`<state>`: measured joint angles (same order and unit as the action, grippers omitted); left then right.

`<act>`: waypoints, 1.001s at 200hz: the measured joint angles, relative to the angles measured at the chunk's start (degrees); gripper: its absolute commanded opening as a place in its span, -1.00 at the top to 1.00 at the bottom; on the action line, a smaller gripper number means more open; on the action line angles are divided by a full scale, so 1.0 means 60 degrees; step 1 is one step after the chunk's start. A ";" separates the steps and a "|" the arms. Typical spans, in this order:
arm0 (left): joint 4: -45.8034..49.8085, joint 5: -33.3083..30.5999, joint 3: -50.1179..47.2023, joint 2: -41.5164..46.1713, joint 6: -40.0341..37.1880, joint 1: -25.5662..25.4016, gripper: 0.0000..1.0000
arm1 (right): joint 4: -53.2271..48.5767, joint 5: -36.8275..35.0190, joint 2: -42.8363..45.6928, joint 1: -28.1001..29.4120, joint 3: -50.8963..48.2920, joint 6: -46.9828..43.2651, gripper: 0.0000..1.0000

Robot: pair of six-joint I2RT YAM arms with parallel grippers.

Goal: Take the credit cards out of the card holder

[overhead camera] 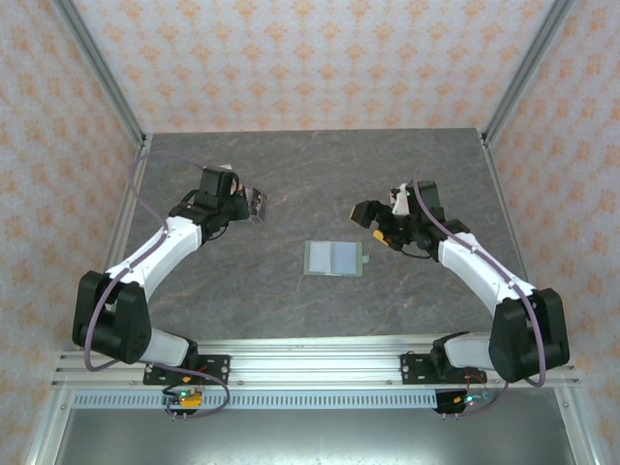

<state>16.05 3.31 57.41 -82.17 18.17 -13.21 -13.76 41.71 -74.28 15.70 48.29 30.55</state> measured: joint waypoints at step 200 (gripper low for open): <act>-0.1949 0.1239 0.0073 -0.2142 -0.0911 0.1650 1.00 | -0.0004 0.0007 0.0087 0.0000 -0.0040 -0.0029 -0.98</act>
<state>4.36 10.74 57.84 -95.02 12.71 -3.31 -13.78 41.76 -73.76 15.70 48.05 30.37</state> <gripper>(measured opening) 0.050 0.988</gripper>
